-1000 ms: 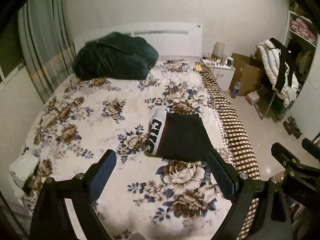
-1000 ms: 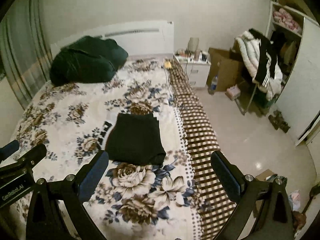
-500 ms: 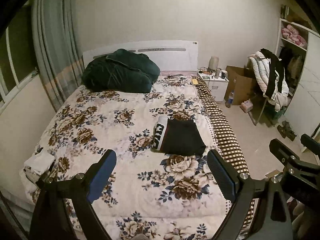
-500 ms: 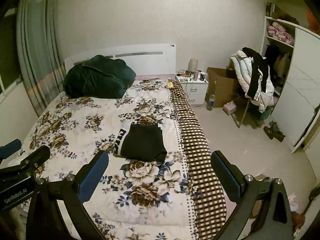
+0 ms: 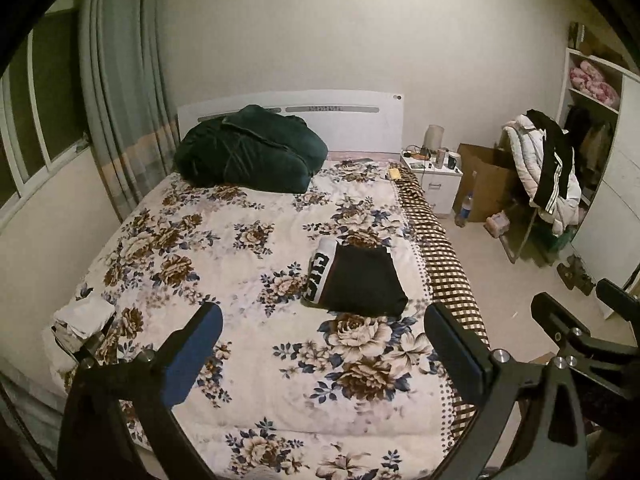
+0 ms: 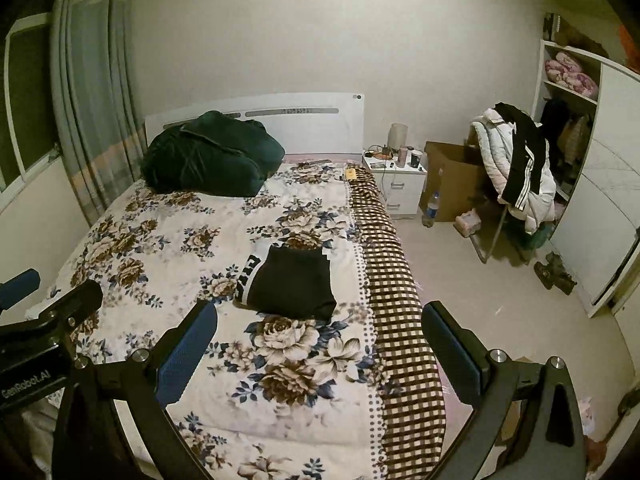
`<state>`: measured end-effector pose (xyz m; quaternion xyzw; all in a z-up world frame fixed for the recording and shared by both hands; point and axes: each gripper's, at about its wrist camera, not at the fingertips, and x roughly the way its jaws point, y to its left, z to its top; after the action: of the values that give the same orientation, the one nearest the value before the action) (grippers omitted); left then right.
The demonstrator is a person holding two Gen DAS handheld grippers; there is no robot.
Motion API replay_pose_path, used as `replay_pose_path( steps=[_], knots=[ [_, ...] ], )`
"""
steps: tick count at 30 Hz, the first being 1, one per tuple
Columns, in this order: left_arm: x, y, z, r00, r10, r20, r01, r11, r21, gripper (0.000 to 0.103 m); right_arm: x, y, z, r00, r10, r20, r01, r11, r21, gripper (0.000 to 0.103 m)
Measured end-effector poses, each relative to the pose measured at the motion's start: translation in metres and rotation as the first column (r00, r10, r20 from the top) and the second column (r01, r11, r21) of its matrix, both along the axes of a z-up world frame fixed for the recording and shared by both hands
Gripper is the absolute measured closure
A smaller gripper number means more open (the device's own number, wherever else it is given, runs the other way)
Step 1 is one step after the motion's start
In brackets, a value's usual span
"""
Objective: Fold small clothes
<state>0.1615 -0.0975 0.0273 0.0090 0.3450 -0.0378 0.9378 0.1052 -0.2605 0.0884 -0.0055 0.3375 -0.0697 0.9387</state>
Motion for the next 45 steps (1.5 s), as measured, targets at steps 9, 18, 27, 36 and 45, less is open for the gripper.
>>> replay_pose_path(
  steps=[9,18,27,36,45],
  knots=[
    [-0.0037,0.0018,0.0008,1.000,0.023,0.003,-0.023,1.000,0.013,0.000,0.0047,-0.0055,-0.0049,1.000,0.005,-0.006,-0.005,1.000,0.013,0.000],
    [-0.0040,0.0039,0.0013,0.999,0.033,-0.001,-0.033,0.999,0.006,0.000,0.0042,-0.0042,-0.0067,1.000,0.002,-0.007,-0.002,1.000,0.012,0.000],
    [-0.0035,0.0053,0.0009,1.000,0.029,-0.002,-0.029,1.000,0.007,0.000,0.0037,-0.0024,-0.0087,1.000,0.003,-0.010,-0.003,1.000,0.015,0.000],
    [-0.0045,0.0039,0.0002,1.000,0.029,-0.004,-0.029,1.000,0.005,0.000,0.0047,-0.0035,-0.0083,1.000,0.003,-0.012,-0.003,1.000,0.017,0.000],
    [-0.0041,0.0051,0.0003,1.000,0.026,-0.003,-0.026,1.000,0.007,0.000,0.0069,-0.0051,-0.0065,1.000,0.006,-0.011,-0.006,1.000,0.018,0.000]
  ],
)
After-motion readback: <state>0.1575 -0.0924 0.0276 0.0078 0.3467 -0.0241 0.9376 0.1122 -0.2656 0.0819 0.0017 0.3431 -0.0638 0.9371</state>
